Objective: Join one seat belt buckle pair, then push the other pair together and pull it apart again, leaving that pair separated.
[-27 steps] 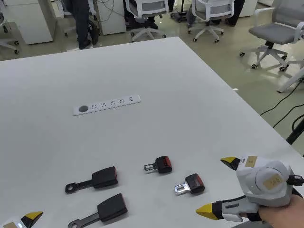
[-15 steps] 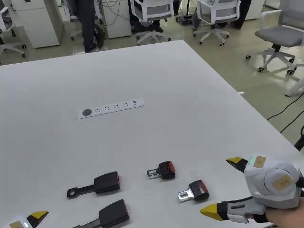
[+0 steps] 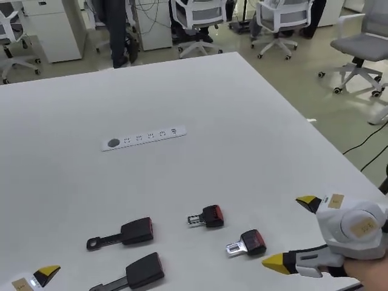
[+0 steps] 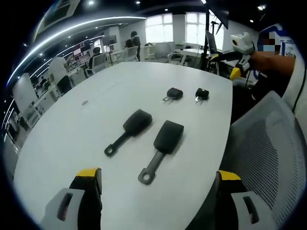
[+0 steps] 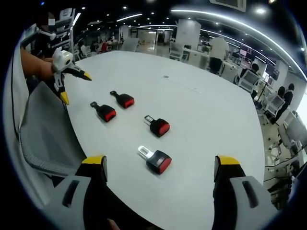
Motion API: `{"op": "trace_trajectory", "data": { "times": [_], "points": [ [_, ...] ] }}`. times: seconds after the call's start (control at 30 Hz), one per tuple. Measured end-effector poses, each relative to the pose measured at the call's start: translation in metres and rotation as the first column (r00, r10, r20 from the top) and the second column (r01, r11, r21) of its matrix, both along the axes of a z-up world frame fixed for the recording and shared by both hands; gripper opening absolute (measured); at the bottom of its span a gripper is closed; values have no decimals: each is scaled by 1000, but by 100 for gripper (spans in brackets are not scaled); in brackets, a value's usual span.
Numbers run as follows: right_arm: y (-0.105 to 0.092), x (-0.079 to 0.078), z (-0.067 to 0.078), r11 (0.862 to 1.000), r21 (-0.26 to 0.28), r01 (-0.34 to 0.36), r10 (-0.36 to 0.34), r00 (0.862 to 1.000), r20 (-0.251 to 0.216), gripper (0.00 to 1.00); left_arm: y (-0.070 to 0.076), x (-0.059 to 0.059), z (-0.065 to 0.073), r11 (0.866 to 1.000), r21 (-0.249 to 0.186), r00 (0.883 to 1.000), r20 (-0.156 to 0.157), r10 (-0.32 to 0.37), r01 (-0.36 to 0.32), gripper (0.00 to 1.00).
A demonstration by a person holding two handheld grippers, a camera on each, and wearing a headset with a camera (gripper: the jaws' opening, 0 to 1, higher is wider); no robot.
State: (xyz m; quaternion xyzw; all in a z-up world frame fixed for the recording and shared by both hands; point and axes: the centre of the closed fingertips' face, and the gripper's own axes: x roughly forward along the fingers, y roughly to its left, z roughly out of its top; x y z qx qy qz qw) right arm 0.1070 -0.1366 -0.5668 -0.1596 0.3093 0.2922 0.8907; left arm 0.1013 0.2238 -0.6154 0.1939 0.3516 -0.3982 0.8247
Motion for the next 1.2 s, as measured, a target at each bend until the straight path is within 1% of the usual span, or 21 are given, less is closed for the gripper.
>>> {"op": "trace_trajectory", "data": {
  "times": [0.1,0.17,0.23,0.27,0.3,0.37,0.43,0.53,0.63,0.67,0.77,0.8,0.83,0.87,0.93,0.97,1.0,1.03,1.07,1.13,1.2],
  "points": [
    [0,-5,-1,1000,4,6,-6,1000,4,93,0,0,-2,1000,1,1000,-4,-4,4,100],
    [-1,-3,1,1000,19,6,-7,999,41,90,-2,1,-1,1000,3,1000,1,-3,3,100],
    [1,-5,4,1000,27,0,-2,999,51,89,-3,0,1,1000,-3,1000,-4,10,-10,100],
    [4,-6,5,999,36,-7,5,998,59,90,-5,-1,3,1000,-17,1000,-8,22,-22,100],
    [6,-7,7,999,31,-19,17,998,67,91,-6,-1,4,999,-21,1000,-7,25,-25,100],
    [7,-6,5,999,18,-33,32,997,67,96,-5,0,5,999,-21,1000,6,27,-27,100],
    [6,-3,2,999,11,-41,40,997,61,96,-3,3,5,999,-11,999,19,43,-42,100],
    [7,0,1,999,23,-39,38,997,62,100,-3,3,7,998,-24,998,19,52,-51,100],
    [12,0,-1,998,40,-38,36,998,50,100,-6,0,8,999,-11,999,20,30,-30,100],
    [14,1,-2,998,42,-49,47,998,48,100,-7,-1,11,1000,-8,999,28,26,-26,100],
    [19,3,-3,997,32,-70,69,996,49,100,-4,2,13,999,-10,999,34,32,-32,100],
    [20,5,-3,996,21,-89,88,995,56,100,-4,2,15,999,-7,999,34,34,-34,100],
    [21,6,-3,994,-9,-111,111,992,67,100,-4,1,14,999,-3,999,33,33,-33,100],
    [19,6,-5,991,-50,-126,129,990,64,100,-3,1,11,1000,4,999,32,30,-30,100],
    [18,6,-9,989,-72,-129,133,990,46,99,-5,0,10,1000,13,999,32,27,-27,100],
    [15,10,-11,989,-73,-126,129,991,45,99,-6,0,11,1000,12,999,29,25,-26,100],
    [14,10,-10,990,-68,-125,129,991,44,99,-8,-1,11,1000,10,999,26,26,-26,100],
    [13,9,-11,991,-66,-115,117,993,24,99,-8,-1,10,1000,10,999,21,27,-28,100],
    [13,9,-11,992,-65,-112,113,993,21,100,-8,-1,10,1000,10,999,20,28,-28,100],
    [13,10,-9,991,-65,-117,120,992,31,99,-10,-2,8,1000,14,1000,7,25,-25,100],
    [11,11,-7,990,-77,-115,118,992,42,99,-6,-4,4,999,33,1000,-1,15,-15,100]
  ]
}}
